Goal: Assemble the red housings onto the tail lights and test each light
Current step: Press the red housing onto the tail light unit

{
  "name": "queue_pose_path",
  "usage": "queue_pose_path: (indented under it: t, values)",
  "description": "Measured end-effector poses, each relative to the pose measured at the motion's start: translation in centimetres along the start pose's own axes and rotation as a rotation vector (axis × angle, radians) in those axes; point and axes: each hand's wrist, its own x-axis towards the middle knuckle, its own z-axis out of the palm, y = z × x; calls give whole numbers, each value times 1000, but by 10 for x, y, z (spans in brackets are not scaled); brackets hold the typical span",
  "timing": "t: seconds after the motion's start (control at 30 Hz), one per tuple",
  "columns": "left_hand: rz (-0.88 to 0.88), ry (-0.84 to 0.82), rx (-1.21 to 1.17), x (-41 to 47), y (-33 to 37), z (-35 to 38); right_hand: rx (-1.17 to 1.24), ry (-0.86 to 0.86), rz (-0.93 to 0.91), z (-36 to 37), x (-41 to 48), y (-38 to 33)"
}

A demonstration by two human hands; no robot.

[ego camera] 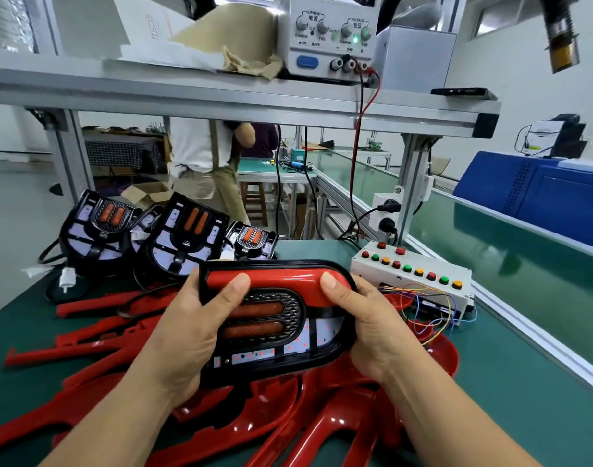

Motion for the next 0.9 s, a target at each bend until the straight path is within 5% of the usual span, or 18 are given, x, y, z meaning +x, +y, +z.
queue_pose_path:
  t: [0.3, 0.6, 0.73, 0.9]
  values:
    - [71, 118, 14, 1, 3, 6, 12, -7, -126, 4, -1, 2]
    - [-25, -35, 149, 19, 23, -33, 60, 71, -172, 5, 7, 6]
    - [2, 174, 588, 15, 37, -71, 95, 164, -100, -3, 10, 8]
    - [-229, -218, 1097, -13, 34, -65, 101, 222, -115, -4, 11, 9]
